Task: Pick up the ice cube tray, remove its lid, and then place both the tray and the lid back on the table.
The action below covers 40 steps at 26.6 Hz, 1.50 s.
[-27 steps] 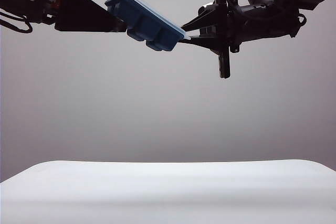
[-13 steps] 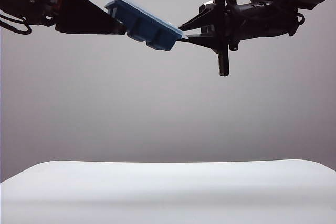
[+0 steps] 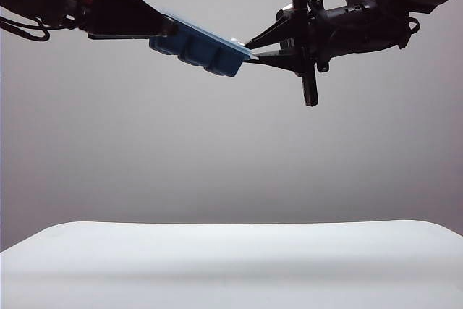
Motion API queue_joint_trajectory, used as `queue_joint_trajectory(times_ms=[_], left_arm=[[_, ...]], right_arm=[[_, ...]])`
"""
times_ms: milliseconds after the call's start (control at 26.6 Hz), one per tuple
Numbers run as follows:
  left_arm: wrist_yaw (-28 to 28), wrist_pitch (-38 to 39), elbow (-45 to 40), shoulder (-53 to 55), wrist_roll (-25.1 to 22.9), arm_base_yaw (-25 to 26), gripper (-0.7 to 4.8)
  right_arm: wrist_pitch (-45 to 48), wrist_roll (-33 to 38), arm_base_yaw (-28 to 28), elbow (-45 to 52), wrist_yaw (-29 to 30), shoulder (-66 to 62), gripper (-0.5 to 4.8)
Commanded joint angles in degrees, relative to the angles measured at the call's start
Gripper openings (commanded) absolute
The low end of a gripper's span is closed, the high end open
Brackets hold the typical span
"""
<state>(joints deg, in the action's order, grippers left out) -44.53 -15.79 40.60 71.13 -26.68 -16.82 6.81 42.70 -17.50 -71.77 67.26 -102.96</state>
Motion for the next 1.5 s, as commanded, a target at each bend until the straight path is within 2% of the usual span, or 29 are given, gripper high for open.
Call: queue_joint_trajectory(times_ms=[38, 225, 413, 1015, 1127, 1278, 1428, 1503], left_arm=[[-0.04, -1.05, 0.28, 0.72, 0.31, 0.0, 4.79], [0.81, -2.21, 0.26, 1.14, 0.31, -0.33, 4.79], [1.99, -4.66, 0.28, 1.14, 0.61, -0.37, 4.79], [2.32, -4.39, 0.26, 1.31, 0.57, -0.39, 4.79], [2.34, -4.15, 0.26, 1.33, 0.57, -0.39, 4.09], [2.43, -4.11, 0.26, 1.33, 0.57, -0.42, 3.92], [3.23, -4.02, 0.26, 1.33, 0.57, -0.46, 2.92], [3.34, -4.04, 0.26, 1.33, 0.57, -0.79, 2.76]], right_arm=[[3.3, 1.97, -0.79, -0.28, 0.33, 0.26, -0.08], [6.86, 4.22, -1.99, -0.28, -0.11, 0.26, -0.08], [5.86, 3.8, -2.14, -0.26, -0.52, 0.22, -0.08], [5.92, 3.82, -2.56, -0.26, -1.6, 0.24, -0.08], [5.92, 3.82, -2.56, -0.26, -1.57, 0.22, -0.08], [5.9, 3.82, -2.62, -0.26, -1.57, 0.22, -0.08], [5.92, 3.82, -2.89, -0.26, -1.25, 0.22, -0.08], [5.97, 3.82, -2.93, -0.26, -1.18, 0.24, -0.08]])
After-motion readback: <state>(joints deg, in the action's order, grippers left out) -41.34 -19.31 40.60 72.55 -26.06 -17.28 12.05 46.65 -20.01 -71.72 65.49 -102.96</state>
